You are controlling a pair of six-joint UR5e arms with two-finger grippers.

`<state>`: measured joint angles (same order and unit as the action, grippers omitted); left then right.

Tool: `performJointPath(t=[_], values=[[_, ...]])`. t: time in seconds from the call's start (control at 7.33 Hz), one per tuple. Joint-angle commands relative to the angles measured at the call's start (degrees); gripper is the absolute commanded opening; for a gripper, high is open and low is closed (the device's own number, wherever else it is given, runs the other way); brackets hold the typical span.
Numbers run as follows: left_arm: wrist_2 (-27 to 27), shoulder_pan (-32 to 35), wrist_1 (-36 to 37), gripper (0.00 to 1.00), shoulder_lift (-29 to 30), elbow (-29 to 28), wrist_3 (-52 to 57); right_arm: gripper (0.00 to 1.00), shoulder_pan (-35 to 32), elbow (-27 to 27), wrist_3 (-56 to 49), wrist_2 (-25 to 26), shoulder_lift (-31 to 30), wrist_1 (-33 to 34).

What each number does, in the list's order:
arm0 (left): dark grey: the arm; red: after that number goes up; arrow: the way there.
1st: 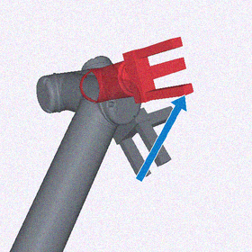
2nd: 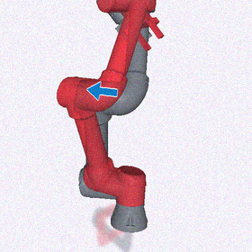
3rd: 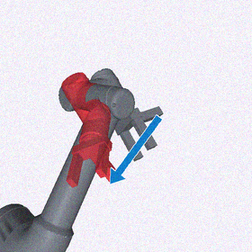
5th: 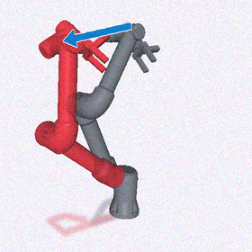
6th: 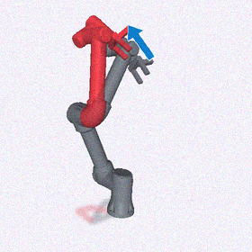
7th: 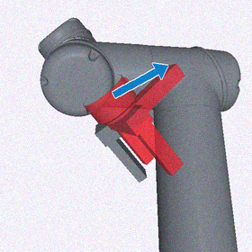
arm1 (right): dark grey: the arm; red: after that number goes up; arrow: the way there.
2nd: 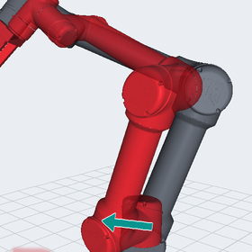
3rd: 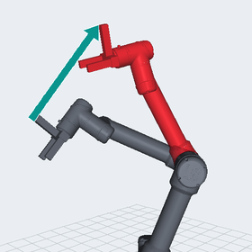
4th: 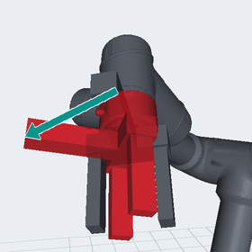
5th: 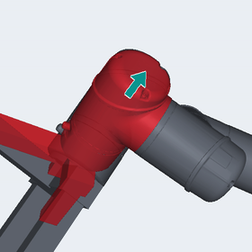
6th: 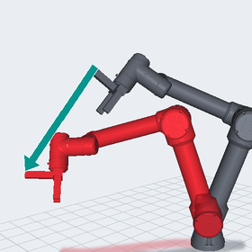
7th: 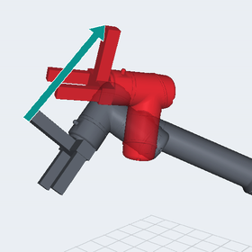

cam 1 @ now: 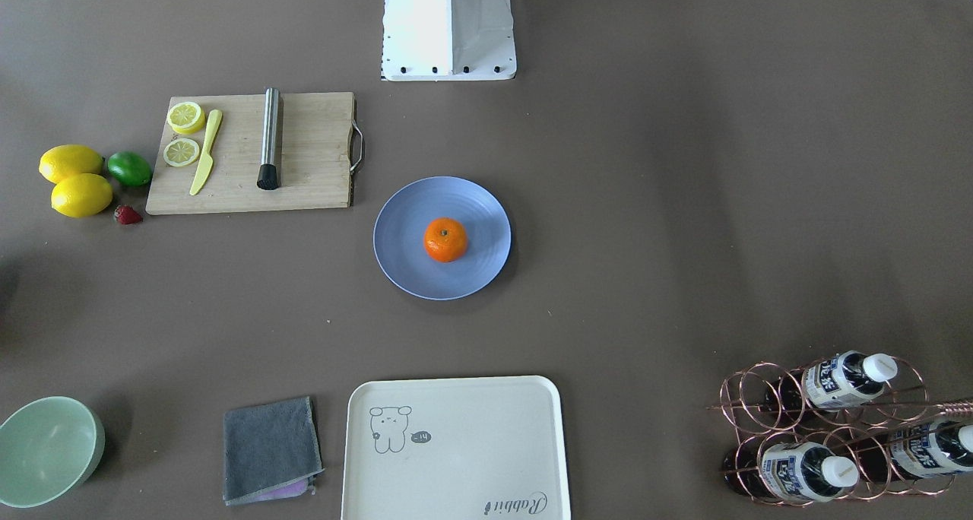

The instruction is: Pick orange to plate

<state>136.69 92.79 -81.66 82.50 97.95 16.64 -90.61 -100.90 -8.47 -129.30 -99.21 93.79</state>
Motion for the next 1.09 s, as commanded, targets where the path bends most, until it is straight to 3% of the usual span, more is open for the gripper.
performJointPath(t=[0.0, 0.95], values=[[-0.02, -0.07, 0.01, 0.98, -0.40, -0.04, -0.03, 1.00, 0.00, 0.00, -0.14, -0.08, 0.06, 0.08], [-0.02, 0.46, -0.08, 0.98, -0.41, -1.27, -0.03, 1.00, 0.00, 0.70, -0.06, -0.52, -0.29, 0.08]])
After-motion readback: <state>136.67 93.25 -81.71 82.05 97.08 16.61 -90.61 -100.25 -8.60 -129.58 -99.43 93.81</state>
